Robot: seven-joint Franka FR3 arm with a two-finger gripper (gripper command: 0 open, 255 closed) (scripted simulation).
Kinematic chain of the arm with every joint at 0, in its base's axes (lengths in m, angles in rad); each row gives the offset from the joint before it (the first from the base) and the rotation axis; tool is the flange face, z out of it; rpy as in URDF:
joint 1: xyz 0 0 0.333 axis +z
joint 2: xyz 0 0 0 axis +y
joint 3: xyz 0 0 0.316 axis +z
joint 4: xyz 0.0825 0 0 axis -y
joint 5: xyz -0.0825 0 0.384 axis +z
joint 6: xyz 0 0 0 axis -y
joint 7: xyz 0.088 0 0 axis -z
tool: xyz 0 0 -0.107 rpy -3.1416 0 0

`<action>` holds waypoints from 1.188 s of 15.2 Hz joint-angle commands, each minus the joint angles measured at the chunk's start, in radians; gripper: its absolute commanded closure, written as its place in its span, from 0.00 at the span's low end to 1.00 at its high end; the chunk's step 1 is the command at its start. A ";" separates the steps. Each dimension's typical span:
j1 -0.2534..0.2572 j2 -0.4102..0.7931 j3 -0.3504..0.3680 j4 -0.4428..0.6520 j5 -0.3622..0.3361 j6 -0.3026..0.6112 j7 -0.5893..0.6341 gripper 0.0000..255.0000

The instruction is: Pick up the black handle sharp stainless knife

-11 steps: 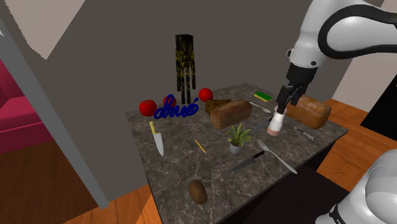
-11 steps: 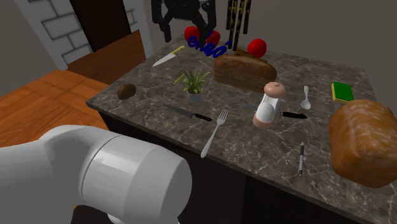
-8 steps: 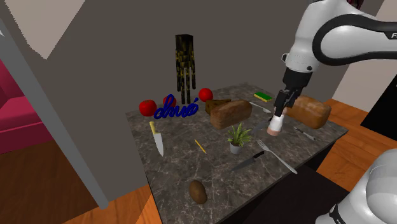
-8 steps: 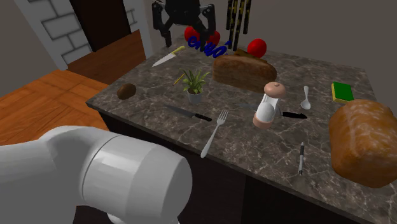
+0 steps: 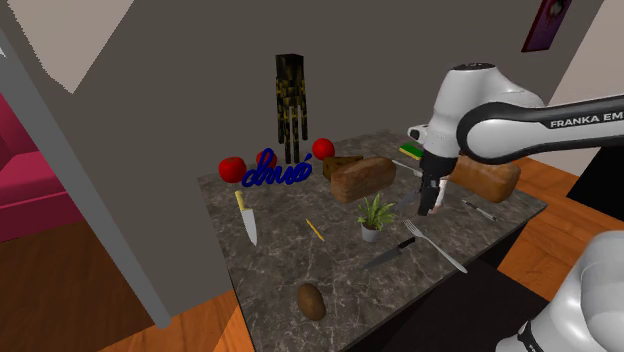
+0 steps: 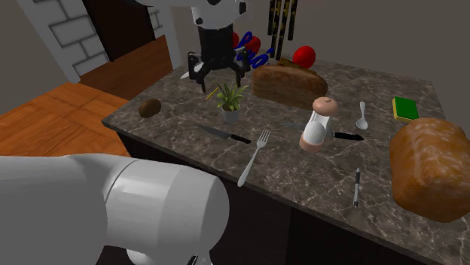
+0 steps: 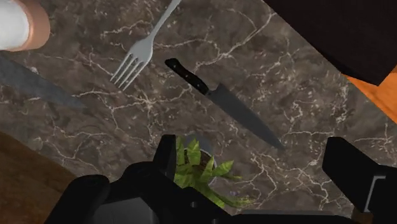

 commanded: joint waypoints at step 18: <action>0.194 0.510 -0.125 -0.171 -0.127 0.728 -0.644 0.00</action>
